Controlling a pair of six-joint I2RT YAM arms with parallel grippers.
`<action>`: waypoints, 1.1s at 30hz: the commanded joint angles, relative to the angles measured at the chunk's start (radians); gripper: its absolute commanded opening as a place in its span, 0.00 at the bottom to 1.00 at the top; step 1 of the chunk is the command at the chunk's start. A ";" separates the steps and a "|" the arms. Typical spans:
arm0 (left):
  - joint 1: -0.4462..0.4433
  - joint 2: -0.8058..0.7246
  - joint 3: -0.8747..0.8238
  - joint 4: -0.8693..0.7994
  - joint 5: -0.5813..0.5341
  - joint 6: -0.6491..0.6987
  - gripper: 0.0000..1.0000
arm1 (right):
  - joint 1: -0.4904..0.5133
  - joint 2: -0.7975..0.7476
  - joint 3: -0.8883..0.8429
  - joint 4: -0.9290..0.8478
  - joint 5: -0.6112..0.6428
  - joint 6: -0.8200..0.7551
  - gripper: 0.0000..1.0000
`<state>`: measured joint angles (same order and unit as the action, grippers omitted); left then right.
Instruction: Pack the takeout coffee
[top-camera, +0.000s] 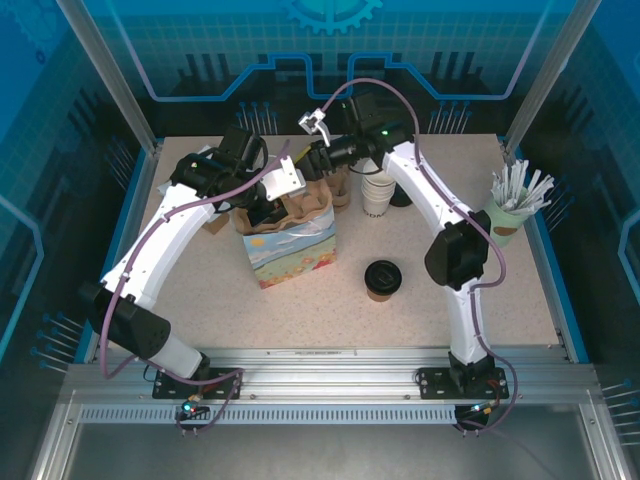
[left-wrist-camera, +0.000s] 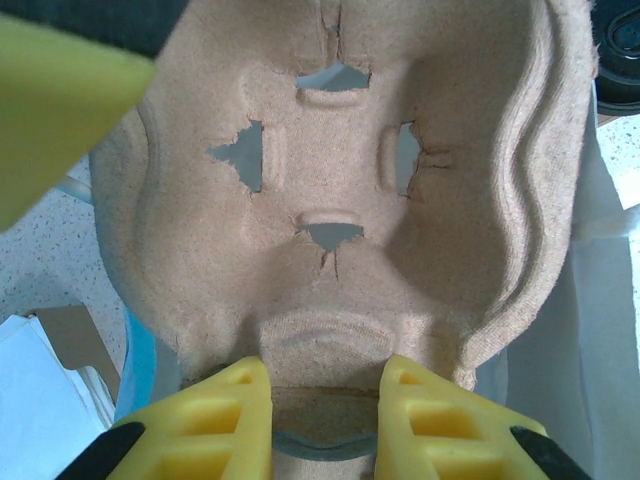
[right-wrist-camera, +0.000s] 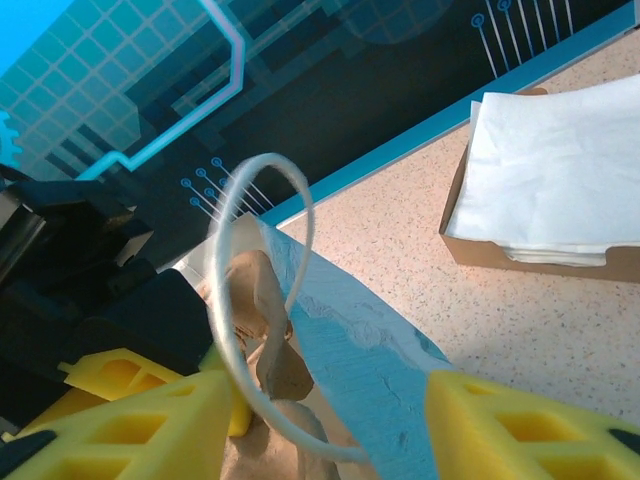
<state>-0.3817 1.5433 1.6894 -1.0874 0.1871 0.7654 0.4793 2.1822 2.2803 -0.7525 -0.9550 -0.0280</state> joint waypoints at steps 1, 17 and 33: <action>0.006 -0.012 -0.022 -0.028 0.006 -0.008 0.23 | 0.021 0.030 0.058 -0.050 -0.033 -0.013 0.47; 0.007 -0.013 -0.020 -0.039 0.003 -0.009 0.23 | 0.025 0.060 0.129 0.024 0.039 0.092 0.13; 0.026 -0.039 -0.020 -0.040 0.023 -0.016 0.23 | 0.010 0.082 0.194 0.055 0.093 0.179 0.02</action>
<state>-0.3641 1.5352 1.6859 -1.0874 0.1875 0.7605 0.4965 2.2509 2.4329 -0.7288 -0.8719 0.1066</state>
